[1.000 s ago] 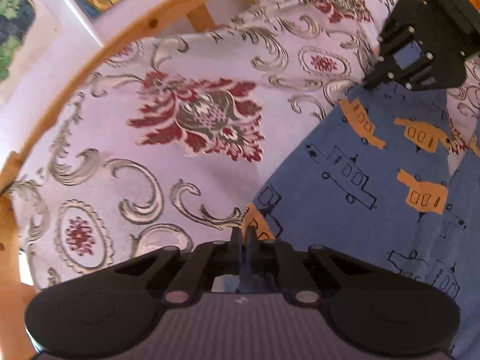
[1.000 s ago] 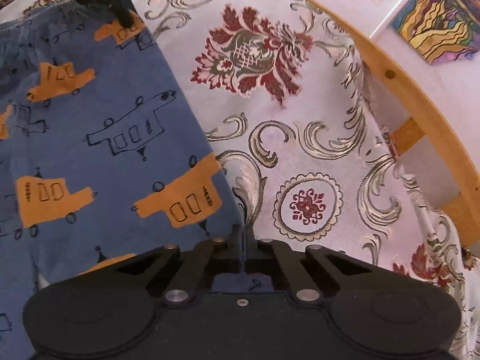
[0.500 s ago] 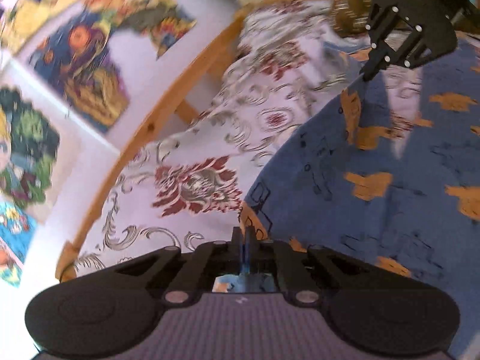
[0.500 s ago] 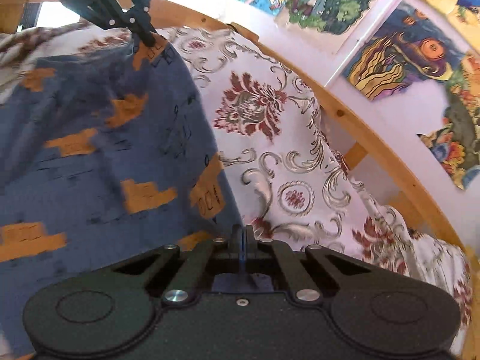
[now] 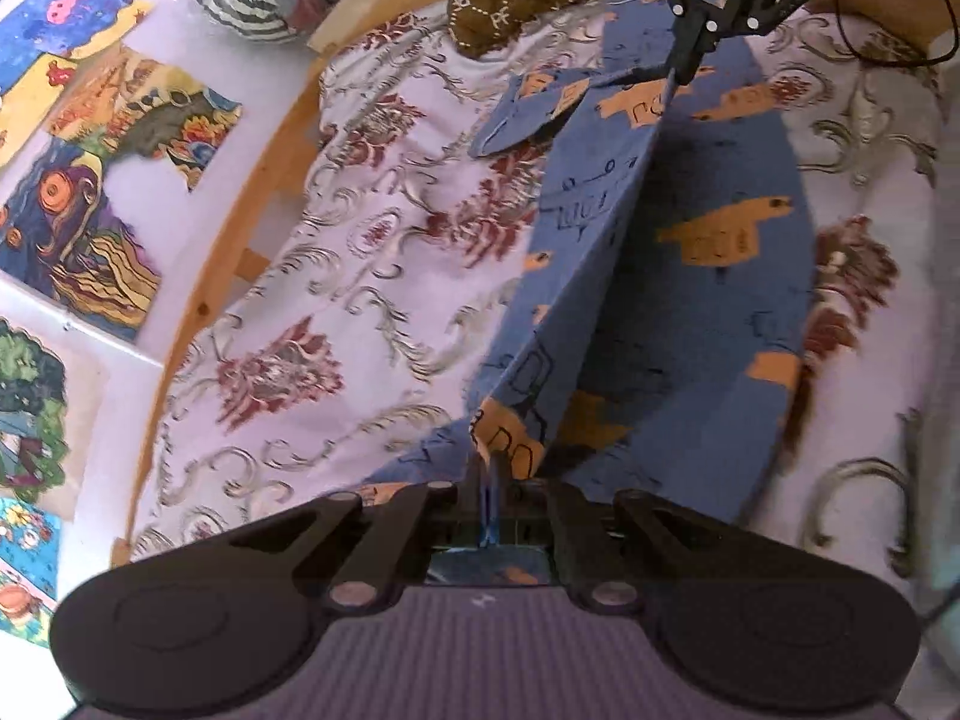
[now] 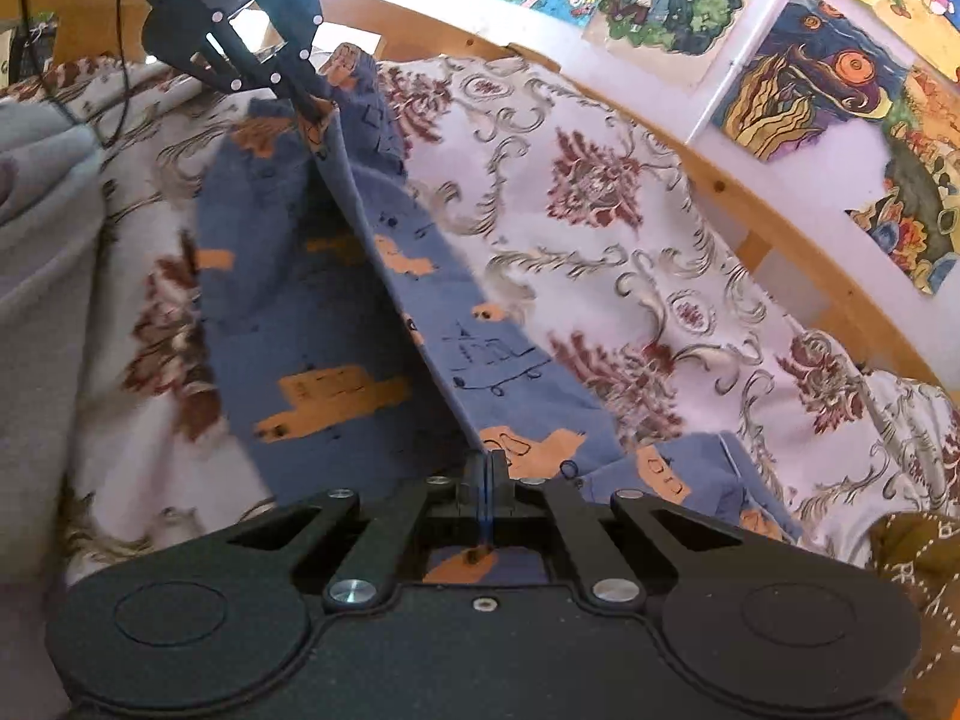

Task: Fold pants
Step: 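Lift the hems with both grippers and fold them over toward the waistband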

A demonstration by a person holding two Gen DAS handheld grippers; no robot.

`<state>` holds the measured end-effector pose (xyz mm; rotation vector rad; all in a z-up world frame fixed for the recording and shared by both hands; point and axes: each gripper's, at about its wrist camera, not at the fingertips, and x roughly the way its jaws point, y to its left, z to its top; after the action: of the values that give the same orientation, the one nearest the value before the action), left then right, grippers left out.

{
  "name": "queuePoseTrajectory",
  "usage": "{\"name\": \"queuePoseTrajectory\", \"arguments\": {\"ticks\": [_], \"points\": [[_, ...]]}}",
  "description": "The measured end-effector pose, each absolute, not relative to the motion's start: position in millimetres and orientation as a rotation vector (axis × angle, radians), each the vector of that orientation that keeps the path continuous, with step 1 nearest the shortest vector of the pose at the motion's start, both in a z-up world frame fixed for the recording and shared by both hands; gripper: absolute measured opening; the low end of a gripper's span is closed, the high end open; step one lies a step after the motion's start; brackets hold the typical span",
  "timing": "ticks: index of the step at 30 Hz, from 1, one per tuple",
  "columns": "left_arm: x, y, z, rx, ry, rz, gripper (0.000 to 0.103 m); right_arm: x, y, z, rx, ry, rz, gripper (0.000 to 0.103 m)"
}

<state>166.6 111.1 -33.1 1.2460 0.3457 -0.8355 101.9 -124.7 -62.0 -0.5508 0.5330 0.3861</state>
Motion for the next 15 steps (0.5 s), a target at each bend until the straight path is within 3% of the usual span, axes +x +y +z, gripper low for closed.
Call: {"name": "queuePoseTrajectory", "arguments": {"ticks": [15], "points": [[129.6, 126.2, -52.4, 1.155, 0.475, -0.893, 0.001, 76.2, -126.0, -80.0, -0.484, 0.626, 0.382, 0.0]]}}
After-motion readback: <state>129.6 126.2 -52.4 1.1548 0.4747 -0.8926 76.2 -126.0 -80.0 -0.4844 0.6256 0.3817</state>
